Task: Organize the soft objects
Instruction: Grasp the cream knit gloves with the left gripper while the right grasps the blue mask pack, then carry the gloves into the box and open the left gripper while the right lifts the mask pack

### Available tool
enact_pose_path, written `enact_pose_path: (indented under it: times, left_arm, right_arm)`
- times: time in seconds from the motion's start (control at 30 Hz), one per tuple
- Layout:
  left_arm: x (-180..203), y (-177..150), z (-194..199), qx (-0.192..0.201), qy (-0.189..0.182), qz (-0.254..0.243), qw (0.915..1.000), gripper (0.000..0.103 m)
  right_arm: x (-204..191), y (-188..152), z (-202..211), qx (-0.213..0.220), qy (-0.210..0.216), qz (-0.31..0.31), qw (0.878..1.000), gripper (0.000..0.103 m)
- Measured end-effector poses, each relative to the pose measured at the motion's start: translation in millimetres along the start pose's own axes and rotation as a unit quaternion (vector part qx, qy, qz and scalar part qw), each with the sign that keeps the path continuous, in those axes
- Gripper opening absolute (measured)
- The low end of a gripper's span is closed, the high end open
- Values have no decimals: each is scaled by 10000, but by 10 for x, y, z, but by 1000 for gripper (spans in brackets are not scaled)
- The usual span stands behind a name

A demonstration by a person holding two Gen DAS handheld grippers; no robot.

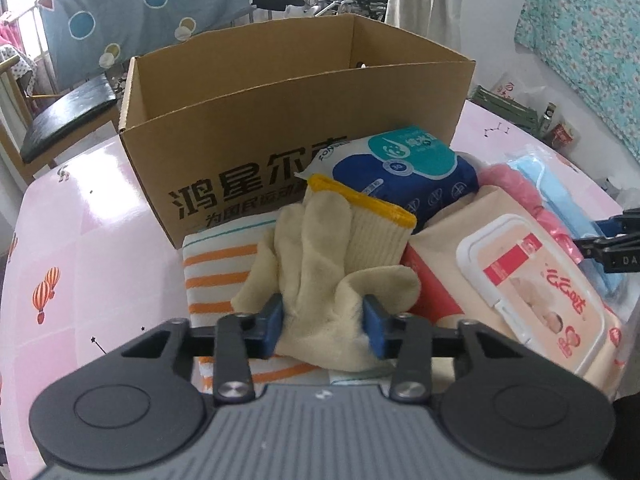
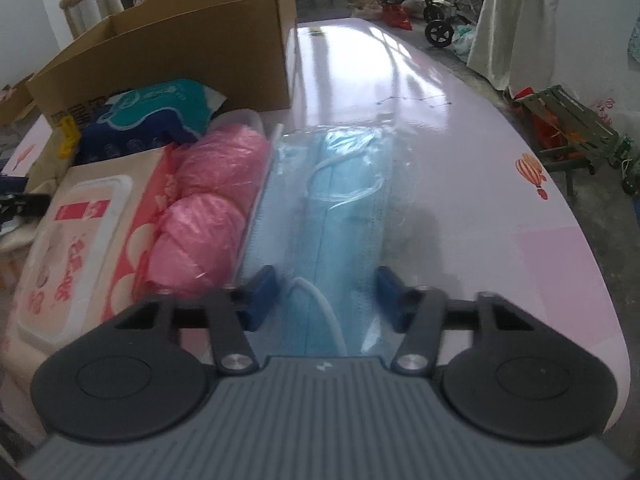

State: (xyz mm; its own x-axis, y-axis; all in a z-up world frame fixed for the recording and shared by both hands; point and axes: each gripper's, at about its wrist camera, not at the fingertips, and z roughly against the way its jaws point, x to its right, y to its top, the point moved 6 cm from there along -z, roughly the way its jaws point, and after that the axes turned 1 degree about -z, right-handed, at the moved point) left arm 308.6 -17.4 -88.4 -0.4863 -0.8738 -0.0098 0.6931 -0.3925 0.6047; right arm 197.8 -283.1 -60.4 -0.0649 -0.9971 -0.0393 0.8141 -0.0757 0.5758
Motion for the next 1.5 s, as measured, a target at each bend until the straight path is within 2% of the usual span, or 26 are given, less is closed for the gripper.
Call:
enact_pose_path:
  times: [0.03, 0.1, 0.2, 0.43, 0.6, 0.77, 1.0, 1.1, 1.2, 1.3, 1.43, 1.5]
  left_arm:
    - [2, -3, 10, -1, 14, -10, 10000, 35]
    - [10, 0, 30, 10, 34, -45, 10000, 29]
    - [4, 19, 81, 92, 91, -5, 9999, 22]
    - [20, 79, 379, 389, 180, -84, 9990, 21]
    - [7, 190, 614, 603, 163, -39, 9980, 21]
    - [-32, 319, 841, 824, 138, 60, 9965, 21]
    - [-136, 658, 1157, 1289, 173, 130, 9914, 21]
    - [-251, 858, 1182, 1380, 128, 268, 9900, 21]
    - [-383, 1057, 1110, 1421, 242, 244, 9893, 21]
    - [-556, 1280, 941, 1362, 304, 299, 9898, 21]
    - [-788, 1545, 563, 1145, 457, 273, 9920, 21]
    - [-904, 1646, 324, 973, 542, 280, 9934, 21]
  right_arm:
    - [-12, -3, 15, -34, 13, 0, 10000, 41]
    - [-40, -25, 63, -11, 10, -22, 10000, 27]
    - [-107, -86, 156, 114, -103, -56, 9999, 20]
    - [4, -233, 489, 674, -452, -560, 9951, 18]
    - [106, -133, 821, 1018, -468, -904, 9896, 18]
    - [73, 77, 1209, 1383, -253, -917, 9858, 19]
    - [-42, 731, 1751, 2141, 159, -682, 9743, 19]
    - [-129, 1087, 1878, 2407, 354, -541, 9684, 19]
    - [-281, 1442, 1902, 2549, 573, -280, 9649, 19]
    - [-449, 1832, 1719, 2450, 805, -51, 9662, 19]
    - [-703, 2253, 1169, 1853, 1259, 50, 9746, 19]
    - [-846, 2416, 866, 1634, 1318, 148, 9776, 19]
